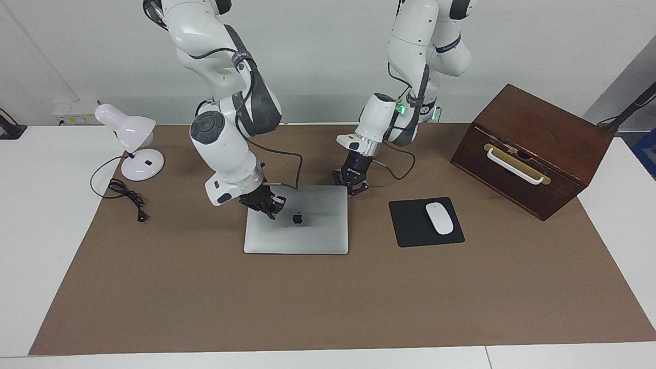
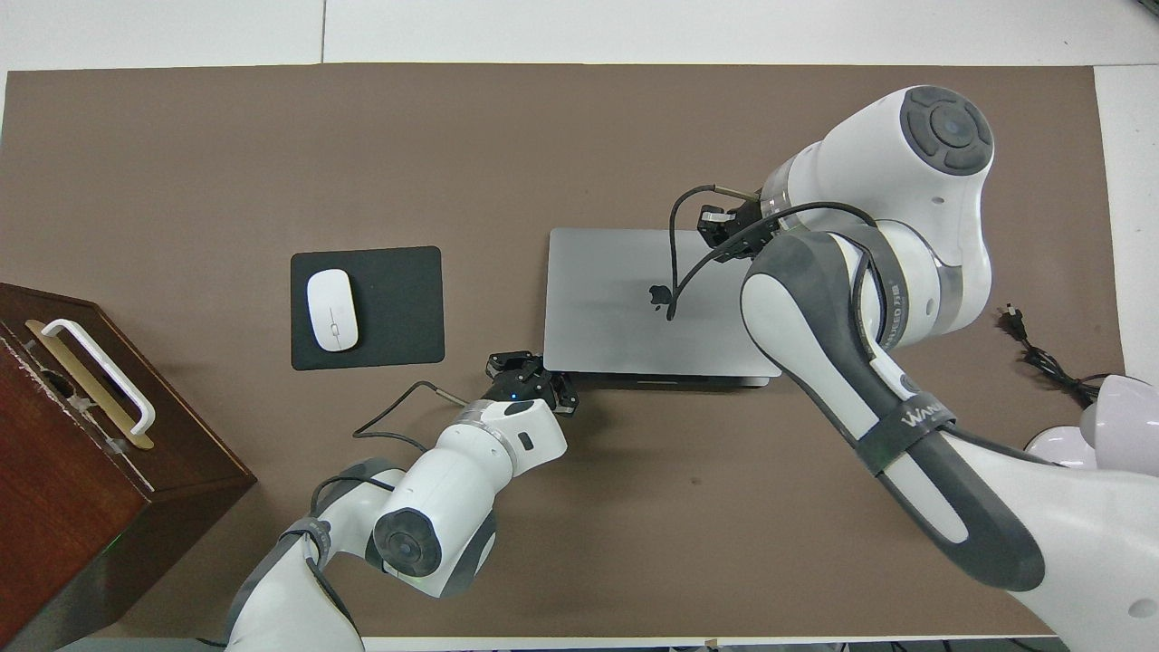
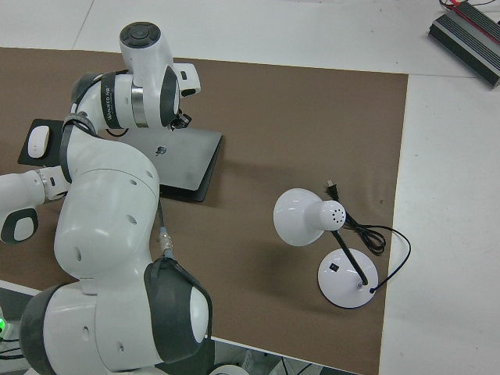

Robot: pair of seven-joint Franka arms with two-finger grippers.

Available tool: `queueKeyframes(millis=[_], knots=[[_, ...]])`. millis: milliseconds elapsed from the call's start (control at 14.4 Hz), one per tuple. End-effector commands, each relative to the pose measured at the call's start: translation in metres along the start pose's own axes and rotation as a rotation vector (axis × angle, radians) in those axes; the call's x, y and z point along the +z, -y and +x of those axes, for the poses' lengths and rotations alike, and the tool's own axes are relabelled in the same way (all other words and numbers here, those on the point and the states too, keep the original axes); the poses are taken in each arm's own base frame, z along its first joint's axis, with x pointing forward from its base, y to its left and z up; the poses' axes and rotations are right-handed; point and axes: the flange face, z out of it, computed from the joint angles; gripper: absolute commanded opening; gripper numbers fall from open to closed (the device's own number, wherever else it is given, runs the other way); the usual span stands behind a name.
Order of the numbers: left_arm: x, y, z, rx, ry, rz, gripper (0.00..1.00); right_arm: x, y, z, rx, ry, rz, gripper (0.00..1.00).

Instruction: Close laptop with both arms

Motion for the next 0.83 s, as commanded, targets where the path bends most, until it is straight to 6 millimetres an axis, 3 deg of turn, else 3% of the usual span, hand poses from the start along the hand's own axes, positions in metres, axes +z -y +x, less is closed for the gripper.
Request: queueKeyframes(millis=[0, 485, 623, 693, 762], knots=[[-0.023, 0.018, 0.011, -0.019, 0.106, 0.004, 0.0, -0.017, -0.004, -0.005, -0.096, -0.012, -0.06, 0.0], [-0.085, 0.039, 0.046, -0.022, 0.274, -0.034, 0.0, -0.067, -0.01, -0.015, -0.165, -0.076, -0.089, 0.0], [-0.103, 0.042, 0.055, -0.031, 0.319, -0.047, 0.0, -0.078, -0.01, -0.021, -0.168, -0.076, -0.093, 0.25], [-0.112, 0.05, 0.061, -0.046, 0.337, -0.047, 0.0, -0.084, -0.013, -0.023, -0.176, -0.074, -0.098, 0.41], [-0.124, 0.055, 0.067, -0.056, 0.359, -0.053, 0.0, -0.092, -0.021, -0.022, -0.206, -0.075, -0.107, 0.63]])
